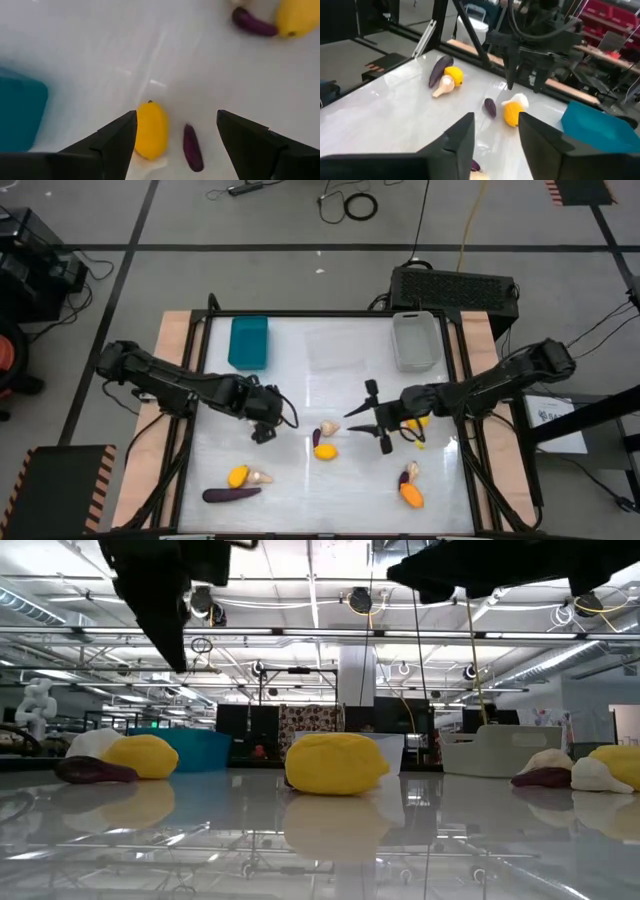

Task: Sort produce into baskets
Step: Put the left lemon into the blue bin

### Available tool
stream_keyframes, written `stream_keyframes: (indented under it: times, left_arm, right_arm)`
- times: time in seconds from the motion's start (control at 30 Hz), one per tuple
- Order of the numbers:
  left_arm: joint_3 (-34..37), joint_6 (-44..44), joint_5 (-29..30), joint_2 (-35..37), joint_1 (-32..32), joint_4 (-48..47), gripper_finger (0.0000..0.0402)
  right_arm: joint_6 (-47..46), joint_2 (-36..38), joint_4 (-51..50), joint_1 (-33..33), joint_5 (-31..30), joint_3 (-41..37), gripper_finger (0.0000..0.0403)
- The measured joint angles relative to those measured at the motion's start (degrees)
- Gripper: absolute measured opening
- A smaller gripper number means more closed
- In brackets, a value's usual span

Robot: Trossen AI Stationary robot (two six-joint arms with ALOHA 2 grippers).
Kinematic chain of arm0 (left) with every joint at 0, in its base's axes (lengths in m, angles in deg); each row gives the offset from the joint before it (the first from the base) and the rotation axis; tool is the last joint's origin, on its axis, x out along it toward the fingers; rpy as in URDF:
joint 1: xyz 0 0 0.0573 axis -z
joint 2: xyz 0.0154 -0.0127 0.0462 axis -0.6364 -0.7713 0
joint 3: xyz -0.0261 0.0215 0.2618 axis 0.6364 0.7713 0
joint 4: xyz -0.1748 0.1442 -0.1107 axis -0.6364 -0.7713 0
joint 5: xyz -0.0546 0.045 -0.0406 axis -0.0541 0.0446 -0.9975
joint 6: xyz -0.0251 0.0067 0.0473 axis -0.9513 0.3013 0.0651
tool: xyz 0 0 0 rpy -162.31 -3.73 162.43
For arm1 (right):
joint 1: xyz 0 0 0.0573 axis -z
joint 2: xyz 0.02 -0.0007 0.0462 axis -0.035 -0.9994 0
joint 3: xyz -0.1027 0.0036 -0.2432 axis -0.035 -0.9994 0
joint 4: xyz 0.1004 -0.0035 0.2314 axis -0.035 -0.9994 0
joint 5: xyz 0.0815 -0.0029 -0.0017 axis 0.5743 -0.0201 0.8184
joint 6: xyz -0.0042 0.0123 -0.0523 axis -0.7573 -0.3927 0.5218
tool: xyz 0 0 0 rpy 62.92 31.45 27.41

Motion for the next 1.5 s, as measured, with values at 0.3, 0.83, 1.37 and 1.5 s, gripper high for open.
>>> stream_keyframes:
  times: [0.3,0.83,1.37,1.5]
  left_arm:
    - [1.3,3.2,-4.6,-7.2,-5.1,-0.2,0.0281]
    - [7.3,4.4,-7.8,-9.9,-8.0,1.3,0.0281]
    - [11.2,5.1,-8.0,-9.9,-8.1,6.6,0.0204]
    - [9.4,10.8,-7.9,-8.6,-8.5,3.8,0.0167]
  right_arm:
    - [-0.1,-2.7,0.2,0.0,-0.1,2.1,0.0184]
    - [1.4,-2.7,-1.7,0.1,-0.1,2.1,0.0185]
    - [1.5,-2.7,-1.5,0.1,-0.1,2.1,0.0185]
    - [1.5,-2.7,-1.3,0.1,0.0,2.1,0.0185]
